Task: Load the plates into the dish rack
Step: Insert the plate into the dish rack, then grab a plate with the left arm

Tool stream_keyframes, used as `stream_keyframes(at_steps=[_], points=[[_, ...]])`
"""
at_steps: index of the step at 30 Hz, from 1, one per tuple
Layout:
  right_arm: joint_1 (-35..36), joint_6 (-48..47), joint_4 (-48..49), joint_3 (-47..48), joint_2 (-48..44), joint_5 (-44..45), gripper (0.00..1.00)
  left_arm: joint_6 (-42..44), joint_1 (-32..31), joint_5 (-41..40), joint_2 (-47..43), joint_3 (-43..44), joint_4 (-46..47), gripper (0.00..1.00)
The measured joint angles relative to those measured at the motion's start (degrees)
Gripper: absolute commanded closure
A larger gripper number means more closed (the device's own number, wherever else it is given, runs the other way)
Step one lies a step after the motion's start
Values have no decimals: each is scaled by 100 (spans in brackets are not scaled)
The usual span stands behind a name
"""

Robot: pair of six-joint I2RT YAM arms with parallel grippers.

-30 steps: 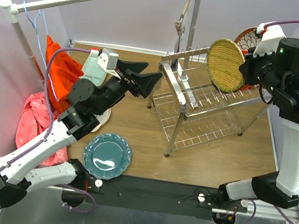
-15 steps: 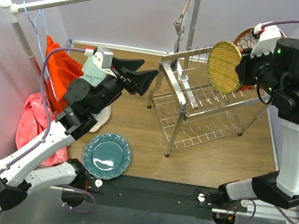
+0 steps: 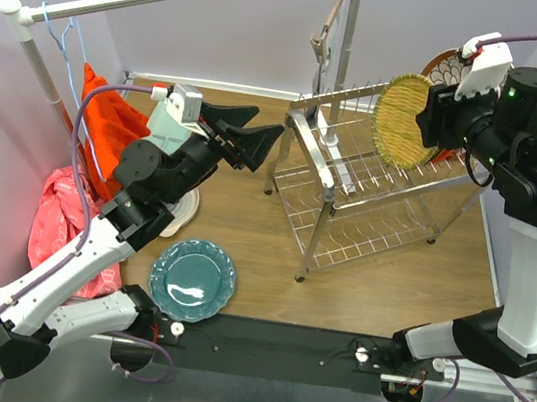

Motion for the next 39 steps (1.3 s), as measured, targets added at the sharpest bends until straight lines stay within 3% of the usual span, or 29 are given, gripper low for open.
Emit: stream_keyframes(at_steps=[11, 17, 20, 22, 23, 31, 39], points=[[2, -68, 417, -289, -404, 7, 40, 0, 7, 9, 0, 0, -13, 19], [0, -118, 490, -286, -468, -9, 29, -50, 20, 4, 0, 2, -120, 19], [0, -319, 494, -291, -540, -496, 23, -122, 55, -37, 2, 17, -310, 19], [2, -420, 540, -382, -658, -931, 6, -162, 85, -153, 2, 37, -494, 19], [2, -476, 581, -511, -778, -1331, 3, -188, 111, -208, 2, 57, -595, 19], [2, -695, 848, -616, -907, -3025, 1, -293, 590, -726, 0, 369, -1502, 19], [2, -863, 1097, -568, -535, -3941, 1, -380, 1342, -894, 354, 564, -2321, 21]])
